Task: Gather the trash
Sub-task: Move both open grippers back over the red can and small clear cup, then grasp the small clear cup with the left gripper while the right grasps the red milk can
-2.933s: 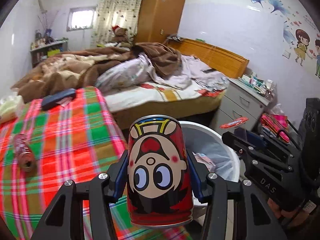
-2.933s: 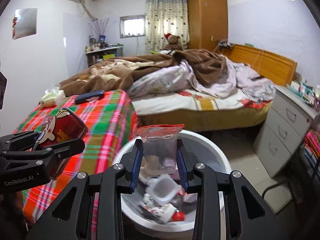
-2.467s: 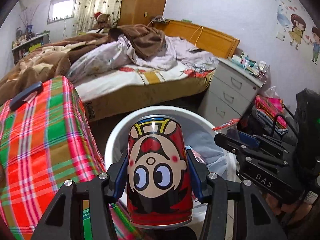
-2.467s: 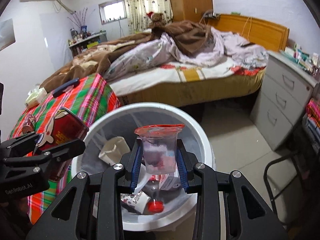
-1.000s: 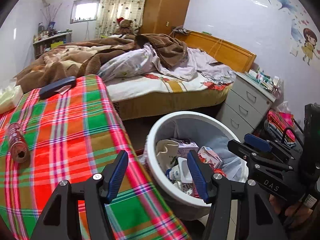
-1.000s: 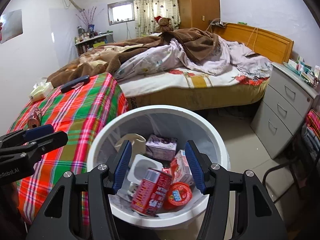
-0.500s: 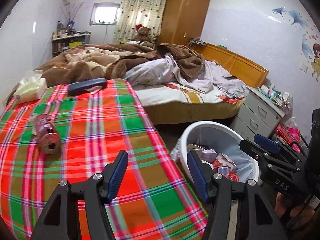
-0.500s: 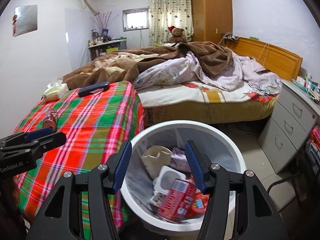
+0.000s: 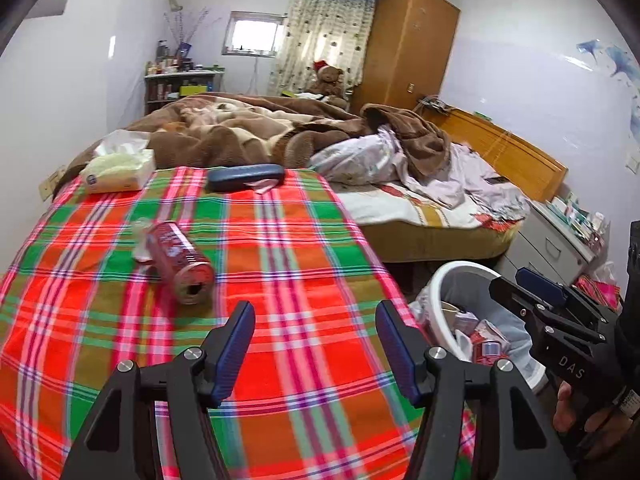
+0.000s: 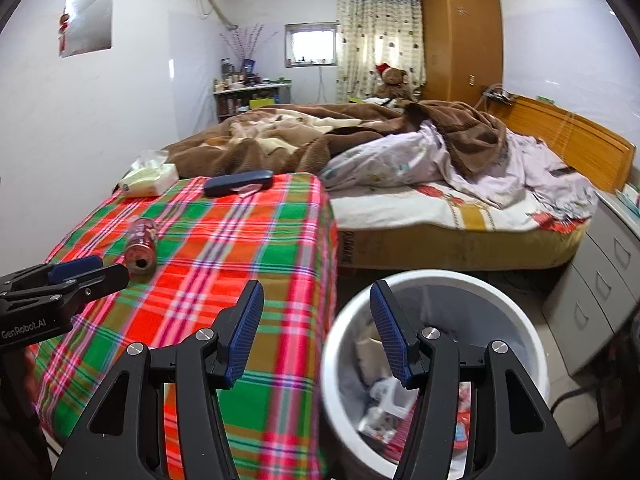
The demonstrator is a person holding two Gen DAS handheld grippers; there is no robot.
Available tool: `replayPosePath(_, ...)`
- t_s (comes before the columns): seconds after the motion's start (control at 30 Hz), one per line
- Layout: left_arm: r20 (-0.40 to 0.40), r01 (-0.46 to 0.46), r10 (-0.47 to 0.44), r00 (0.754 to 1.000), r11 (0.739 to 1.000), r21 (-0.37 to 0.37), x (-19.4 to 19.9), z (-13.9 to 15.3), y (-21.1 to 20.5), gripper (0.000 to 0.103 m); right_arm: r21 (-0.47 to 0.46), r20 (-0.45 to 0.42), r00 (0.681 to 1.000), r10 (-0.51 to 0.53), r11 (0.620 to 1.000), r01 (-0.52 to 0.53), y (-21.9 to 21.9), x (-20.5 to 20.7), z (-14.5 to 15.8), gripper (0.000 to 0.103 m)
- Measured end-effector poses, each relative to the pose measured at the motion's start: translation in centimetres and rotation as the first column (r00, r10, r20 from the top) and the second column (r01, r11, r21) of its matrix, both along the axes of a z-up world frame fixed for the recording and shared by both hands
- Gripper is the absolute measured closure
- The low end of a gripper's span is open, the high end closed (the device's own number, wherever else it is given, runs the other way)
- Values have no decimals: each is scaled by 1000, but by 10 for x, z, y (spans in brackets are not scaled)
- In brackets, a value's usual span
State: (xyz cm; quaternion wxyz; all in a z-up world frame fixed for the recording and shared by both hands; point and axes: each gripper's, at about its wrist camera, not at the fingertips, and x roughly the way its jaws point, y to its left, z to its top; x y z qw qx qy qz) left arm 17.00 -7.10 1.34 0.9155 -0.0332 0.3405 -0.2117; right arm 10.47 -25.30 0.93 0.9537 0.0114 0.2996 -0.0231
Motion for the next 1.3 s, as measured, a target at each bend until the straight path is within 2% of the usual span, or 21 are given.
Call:
replayPosePath(0.3,-4,-82,82,997,997,-2,13,-4,50,40,15,-22,995,97,995,-96,36,21,-5,46)
replayPosePath(0.57,-19,-161,162,987,987,19,31,-11,95,40,57,-59,980,191,981,-187,68,49,-12,46)
replayPosePath(0.67,-21,-186,186,982,982,23,40,-12,110,40,46,-77,974,213,977,-210,81,59,-15,46)
replayPosePath(0.83,-20,-217,218,976,975,46,57,-12,130,40,68,-103,960,262,964,-256,101,77,-15,46)
replayPosePath(0.93,-26,-230,231,973,973,33,67,-14,141,40,83,-119,950,289,956,-280,112,87,-17,46)
replayPosePath(1.2,-50,-238,240,970,970,42,94,-22,160,40,159,-176,909,379,922,-354,141,119,-31,46)
replayPosePath(1.3,-62,-228,230,971,973,49,106,-27,162,40,126,-200,899,389,920,-371,156,128,-37,45)
